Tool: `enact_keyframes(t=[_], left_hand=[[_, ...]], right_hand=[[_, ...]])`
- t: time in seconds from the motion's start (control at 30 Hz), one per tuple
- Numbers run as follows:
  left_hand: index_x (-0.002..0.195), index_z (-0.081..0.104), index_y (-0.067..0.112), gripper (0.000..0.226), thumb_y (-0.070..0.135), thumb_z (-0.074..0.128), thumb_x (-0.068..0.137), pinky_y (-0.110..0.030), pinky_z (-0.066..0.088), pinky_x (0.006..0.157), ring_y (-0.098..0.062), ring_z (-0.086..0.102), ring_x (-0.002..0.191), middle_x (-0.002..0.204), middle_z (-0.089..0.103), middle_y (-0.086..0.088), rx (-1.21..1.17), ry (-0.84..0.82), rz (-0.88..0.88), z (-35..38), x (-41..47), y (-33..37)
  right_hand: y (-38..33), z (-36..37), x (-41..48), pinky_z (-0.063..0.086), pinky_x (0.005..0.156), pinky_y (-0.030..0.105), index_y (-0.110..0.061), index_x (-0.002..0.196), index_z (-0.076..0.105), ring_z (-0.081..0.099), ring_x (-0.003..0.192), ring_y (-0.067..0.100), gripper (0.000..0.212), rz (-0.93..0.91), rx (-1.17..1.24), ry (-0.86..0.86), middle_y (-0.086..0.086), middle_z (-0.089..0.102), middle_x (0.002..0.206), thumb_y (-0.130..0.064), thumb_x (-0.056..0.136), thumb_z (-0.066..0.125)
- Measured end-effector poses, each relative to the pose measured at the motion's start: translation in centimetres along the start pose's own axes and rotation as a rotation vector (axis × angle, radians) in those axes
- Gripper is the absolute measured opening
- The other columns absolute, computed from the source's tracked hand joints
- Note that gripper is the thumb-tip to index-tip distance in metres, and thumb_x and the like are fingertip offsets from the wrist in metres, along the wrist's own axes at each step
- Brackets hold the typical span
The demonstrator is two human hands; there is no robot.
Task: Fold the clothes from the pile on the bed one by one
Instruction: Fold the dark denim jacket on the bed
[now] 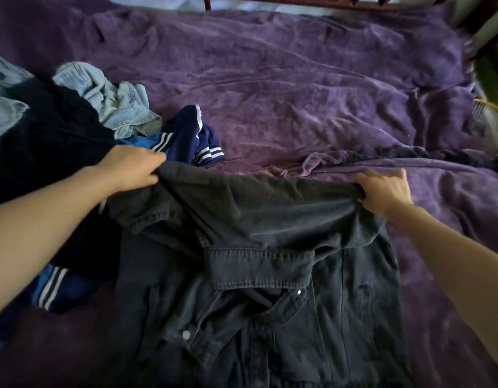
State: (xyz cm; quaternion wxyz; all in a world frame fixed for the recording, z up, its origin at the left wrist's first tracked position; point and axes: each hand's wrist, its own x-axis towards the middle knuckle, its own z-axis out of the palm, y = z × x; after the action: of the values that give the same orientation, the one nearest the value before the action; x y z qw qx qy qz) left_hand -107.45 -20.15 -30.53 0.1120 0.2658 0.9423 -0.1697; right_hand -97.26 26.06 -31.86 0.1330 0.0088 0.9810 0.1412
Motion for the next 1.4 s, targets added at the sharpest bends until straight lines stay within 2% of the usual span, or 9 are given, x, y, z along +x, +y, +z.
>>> enact_keyframes(t=[0.2,0.37,0.57,0.7,0.83,0.97,1.1,1.23,1.4], left_hand=[[0.104,0.047,0.01,0.032,0.031,0.061,0.085,-0.032,0.037,0.061,-0.028,0.06,0.096,0.104,0.062,-0.007,-0.024,0.099,-0.053,-0.2,-7.8,3.6],[0.086,0.05,0.0,0.076,0.004,0.094,0.024,-0.035,0.048,0.04,-0.033,0.06,0.052,0.062,0.06,-0.018,-0.156,0.328,0.055,4.1,-18.5,8.6],[0.093,0.062,-0.002,0.088,0.007,0.095,0.013,-0.038,0.048,0.044,-0.035,0.06,0.053,0.066,0.062,-0.017,-0.187,0.114,0.049,9.8,-27.4,14.0],[0.12,0.062,-0.001,0.097,0.01,0.096,0.03,-0.039,0.051,0.051,-0.034,0.063,0.065,0.076,0.065,-0.016,-0.126,0.012,-0.027,11.7,-29.1,16.6],[0.149,-0.003,0.017,0.085,0.017,0.057,0.09,-0.029,0.04,0.085,-0.02,0.051,0.11,0.122,0.052,-0.001,-0.028,-0.087,-0.055,11.6,-28.4,17.2],[0.119,0.062,0.001,0.084,-0.017,0.081,0.039,-0.036,0.048,0.046,-0.031,0.059,0.056,0.068,0.06,-0.015,-0.049,0.179,0.021,9.3,-27.7,15.3],[0.116,0.058,0.002,0.056,-0.02,0.044,0.067,-0.031,0.043,0.044,-0.026,0.055,0.049,0.064,0.057,-0.014,0.011,0.463,0.14,9.8,-29.1,14.6],[0.125,0.059,0.005,0.056,-0.003,0.056,0.069,-0.034,0.048,0.048,-0.028,0.057,0.052,0.07,0.06,-0.015,-0.026,0.174,0.116,12.8,-32.9,18.9],[0.149,-0.01,0.03,0.081,0.054,0.042,0.09,-0.029,0.045,0.078,-0.016,0.062,0.1,0.12,0.06,0.002,-0.192,-0.474,-0.096,14.0,-33.3,22.0]], right_hand=[[-0.4,-0.8,-7.3,0.031,0.082,0.041,-0.009,0.101,0.061,0.055,0.098,0.034,0.036,0.033,0.03,0.098,0.015,0.057,0.104,-0.009,0.066,0.071],[-2.5,3.7,-18.0,0.05,0.071,0.049,0.002,0.078,0.063,0.061,0.098,0.041,0.024,-0.131,0.051,0.396,0.025,0.065,0.1,-0.001,0.053,0.063],[-4.0,8.6,-26.4,0.043,0.083,0.044,0.0,0.082,0.069,0.069,0.092,0.036,0.028,-0.265,0.026,0.298,0.02,0.069,0.103,-0.001,0.055,0.065],[-6.5,10.6,-29.5,0.053,0.077,0.039,-0.013,0.119,0.064,0.065,0.103,0.029,0.077,-0.199,0.003,-0.053,0.015,0.064,0.118,-0.009,0.045,0.086],[-7.9,10.7,-29.5,0.04,0.092,0.036,-0.023,0.148,0.025,0.046,0.118,0.029,0.076,-0.101,-0.016,-0.145,0.007,0.043,0.136,-0.014,0.081,0.06],[-6.5,8.2,-28.9,0.05,0.052,0.039,-0.009,0.106,0.071,0.061,0.068,0.037,0.078,-0.159,-0.04,0.014,0.017,0.063,0.084,-0.003,0.03,0.088],[-3.8,8.6,-30.3,0.047,0.05,0.039,-0.003,0.094,0.072,0.06,0.064,0.041,0.059,-0.18,-0.047,0.182,0.024,0.061,0.084,0.002,0.036,0.08],[-5.8,13.0,-34.5,0.051,0.051,0.038,-0.008,0.087,0.074,0.062,0.068,0.037,0.037,-0.272,-0.066,0.167,0.021,0.066,0.089,-0.013,0.065,0.044],[-9.2,14.9,-36.4,0.052,0.046,0.033,-0.014,0.077,0.075,0.066,0.062,0.027,0.059,-0.153,0.082,-0.245,0.011,0.071,0.086,-0.047,0.032,0.092]])
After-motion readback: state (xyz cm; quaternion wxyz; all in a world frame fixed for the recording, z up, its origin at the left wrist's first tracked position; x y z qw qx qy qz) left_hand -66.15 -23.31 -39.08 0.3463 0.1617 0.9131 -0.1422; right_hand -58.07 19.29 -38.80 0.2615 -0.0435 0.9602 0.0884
